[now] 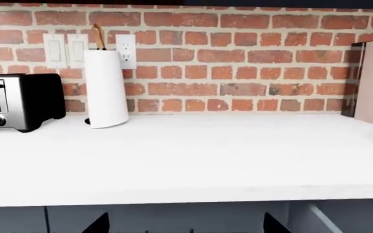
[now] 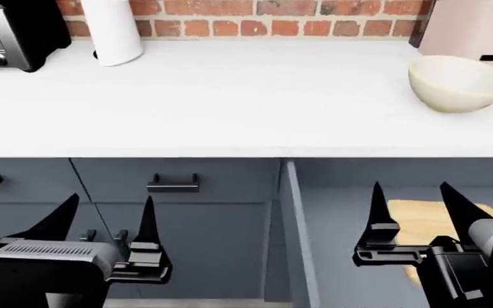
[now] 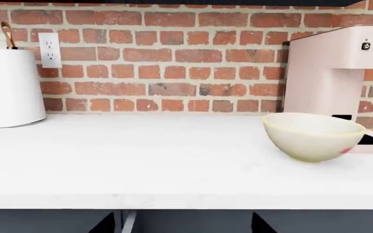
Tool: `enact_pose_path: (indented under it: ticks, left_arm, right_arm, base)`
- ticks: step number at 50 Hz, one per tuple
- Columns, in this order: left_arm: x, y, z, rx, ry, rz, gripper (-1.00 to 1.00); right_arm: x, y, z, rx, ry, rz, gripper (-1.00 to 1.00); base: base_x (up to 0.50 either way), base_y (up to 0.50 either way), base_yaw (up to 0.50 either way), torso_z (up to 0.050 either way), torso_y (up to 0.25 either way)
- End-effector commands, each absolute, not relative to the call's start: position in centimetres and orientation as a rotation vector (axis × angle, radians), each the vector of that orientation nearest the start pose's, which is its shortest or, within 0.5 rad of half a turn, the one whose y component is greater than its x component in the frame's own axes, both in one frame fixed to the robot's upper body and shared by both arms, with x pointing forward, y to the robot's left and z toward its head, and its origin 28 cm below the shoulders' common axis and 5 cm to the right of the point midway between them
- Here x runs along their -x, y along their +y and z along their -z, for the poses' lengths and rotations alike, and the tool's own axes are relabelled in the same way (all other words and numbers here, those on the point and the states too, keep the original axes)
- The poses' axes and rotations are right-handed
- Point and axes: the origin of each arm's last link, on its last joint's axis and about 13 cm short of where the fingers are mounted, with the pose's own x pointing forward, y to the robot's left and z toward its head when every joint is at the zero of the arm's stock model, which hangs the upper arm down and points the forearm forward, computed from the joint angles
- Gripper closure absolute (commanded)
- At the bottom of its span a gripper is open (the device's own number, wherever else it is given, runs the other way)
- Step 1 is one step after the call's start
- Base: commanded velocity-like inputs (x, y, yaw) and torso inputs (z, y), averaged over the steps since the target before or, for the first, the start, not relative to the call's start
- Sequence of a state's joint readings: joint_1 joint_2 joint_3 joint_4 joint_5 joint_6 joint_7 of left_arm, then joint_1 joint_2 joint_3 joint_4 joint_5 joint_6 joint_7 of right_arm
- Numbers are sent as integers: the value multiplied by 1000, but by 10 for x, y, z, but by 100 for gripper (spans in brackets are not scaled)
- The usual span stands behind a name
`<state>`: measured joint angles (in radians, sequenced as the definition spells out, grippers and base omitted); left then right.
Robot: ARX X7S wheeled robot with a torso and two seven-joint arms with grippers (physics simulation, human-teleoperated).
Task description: Place the bar in the bowl and close the drawer.
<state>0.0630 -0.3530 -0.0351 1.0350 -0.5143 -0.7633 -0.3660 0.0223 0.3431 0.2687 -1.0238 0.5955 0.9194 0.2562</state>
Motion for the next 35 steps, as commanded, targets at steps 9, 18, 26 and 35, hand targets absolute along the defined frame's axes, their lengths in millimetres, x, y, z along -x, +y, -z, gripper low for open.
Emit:
enact_pose_path:
  ticks: [9, 18, 26, 35]
  left_arm:
    - [-141, 221, -157, 14, -131, 51, -100]
    - [-141, 221, -157, 14, -129, 52, -100]
    - [-141, 221, -157, 18, -127, 53, -100]
    - [-140, 221, -159, 20, -130, 55, -100]
  right_arm:
    - [-153, -142, -168, 8, -123, 3, -100]
    - [-152, -143, -169, 7, -123, 6, -100]
    - [-152, -143, -170, 9, -123, 8, -100]
    - [-153, -143, -171, 10, -125, 11, -100]
  base:
    - [-58, -500, 0, 0, 0]
    - [-57, -500, 0, 0, 0]
    - [-57, -500, 0, 0, 0]
    - [-57, -500, 0, 0, 0]
